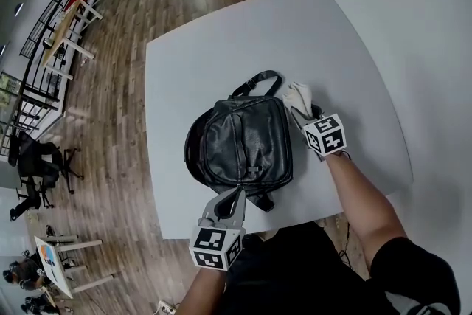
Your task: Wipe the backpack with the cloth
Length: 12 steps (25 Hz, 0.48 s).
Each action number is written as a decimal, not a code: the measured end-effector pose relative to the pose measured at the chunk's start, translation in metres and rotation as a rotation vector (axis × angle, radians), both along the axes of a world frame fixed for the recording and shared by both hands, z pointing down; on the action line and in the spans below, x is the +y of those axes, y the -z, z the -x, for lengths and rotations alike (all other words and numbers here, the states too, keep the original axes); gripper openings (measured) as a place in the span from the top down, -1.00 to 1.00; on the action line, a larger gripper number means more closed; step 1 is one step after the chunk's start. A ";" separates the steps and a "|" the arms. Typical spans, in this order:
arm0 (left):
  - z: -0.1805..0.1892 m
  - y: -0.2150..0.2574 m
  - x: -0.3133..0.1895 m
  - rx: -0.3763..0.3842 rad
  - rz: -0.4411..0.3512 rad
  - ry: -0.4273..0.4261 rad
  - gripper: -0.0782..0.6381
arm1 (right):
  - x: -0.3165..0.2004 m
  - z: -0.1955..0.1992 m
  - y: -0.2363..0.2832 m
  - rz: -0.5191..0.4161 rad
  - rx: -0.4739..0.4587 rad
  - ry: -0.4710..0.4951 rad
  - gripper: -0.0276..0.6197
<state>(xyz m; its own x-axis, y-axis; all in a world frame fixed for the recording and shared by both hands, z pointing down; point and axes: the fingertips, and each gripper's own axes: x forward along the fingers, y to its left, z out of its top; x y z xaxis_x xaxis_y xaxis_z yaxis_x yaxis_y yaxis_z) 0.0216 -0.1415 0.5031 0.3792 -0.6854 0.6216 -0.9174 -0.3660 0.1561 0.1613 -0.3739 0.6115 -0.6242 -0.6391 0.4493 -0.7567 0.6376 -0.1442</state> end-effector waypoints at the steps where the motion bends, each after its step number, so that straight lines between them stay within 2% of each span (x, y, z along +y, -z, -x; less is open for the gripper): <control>1: 0.001 0.000 0.000 -0.002 0.000 0.003 0.76 | -0.001 0.000 -0.001 0.003 -0.003 -0.002 0.52; 12: 0.003 -0.007 -0.003 0.019 0.005 0.024 0.76 | 0.004 0.000 -0.009 0.032 -0.028 -0.021 0.52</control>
<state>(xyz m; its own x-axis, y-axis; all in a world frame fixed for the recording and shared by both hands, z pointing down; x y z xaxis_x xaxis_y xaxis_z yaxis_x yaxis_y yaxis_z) 0.0188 -0.1446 0.5100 0.3747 -0.6913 0.6178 -0.9227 -0.3431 0.1758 0.1608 -0.3702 0.6207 -0.6235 -0.6378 0.4522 -0.7652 0.6164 -0.1858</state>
